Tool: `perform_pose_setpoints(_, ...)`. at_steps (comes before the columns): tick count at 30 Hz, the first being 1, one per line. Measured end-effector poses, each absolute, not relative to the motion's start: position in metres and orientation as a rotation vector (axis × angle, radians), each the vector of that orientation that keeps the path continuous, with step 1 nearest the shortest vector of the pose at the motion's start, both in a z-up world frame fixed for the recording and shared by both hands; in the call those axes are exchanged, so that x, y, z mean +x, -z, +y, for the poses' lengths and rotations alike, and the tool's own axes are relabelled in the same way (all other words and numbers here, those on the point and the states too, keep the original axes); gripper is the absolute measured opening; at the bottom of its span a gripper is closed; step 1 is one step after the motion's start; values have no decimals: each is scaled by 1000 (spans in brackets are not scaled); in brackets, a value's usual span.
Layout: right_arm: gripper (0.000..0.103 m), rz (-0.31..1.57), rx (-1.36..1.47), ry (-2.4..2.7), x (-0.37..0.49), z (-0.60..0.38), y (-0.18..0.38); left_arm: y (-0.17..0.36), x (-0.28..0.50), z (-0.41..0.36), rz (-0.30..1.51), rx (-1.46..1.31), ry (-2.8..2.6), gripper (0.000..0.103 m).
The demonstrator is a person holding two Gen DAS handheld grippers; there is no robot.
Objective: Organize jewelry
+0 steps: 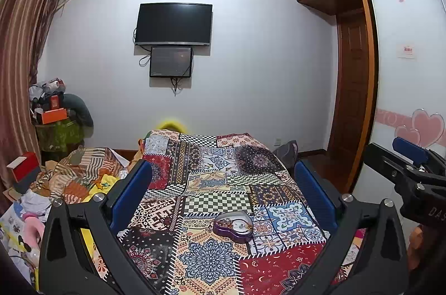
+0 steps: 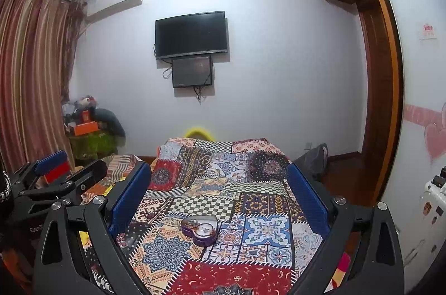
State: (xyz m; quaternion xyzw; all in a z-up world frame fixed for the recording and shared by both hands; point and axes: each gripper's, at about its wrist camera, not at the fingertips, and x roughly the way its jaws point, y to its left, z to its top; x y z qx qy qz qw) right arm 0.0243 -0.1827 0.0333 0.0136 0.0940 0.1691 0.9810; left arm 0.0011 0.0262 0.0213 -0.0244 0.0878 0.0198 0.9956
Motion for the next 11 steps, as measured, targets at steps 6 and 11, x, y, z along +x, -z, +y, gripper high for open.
perform_pose_setpoints(6,97,196,33,-344,26,-182,-33,-19,3,27,181,-48,-40,102)
perform_pose_setpoints(11,97,201,32,-343,28,-182,-32,-17,8,29,191,-58,-40,102)
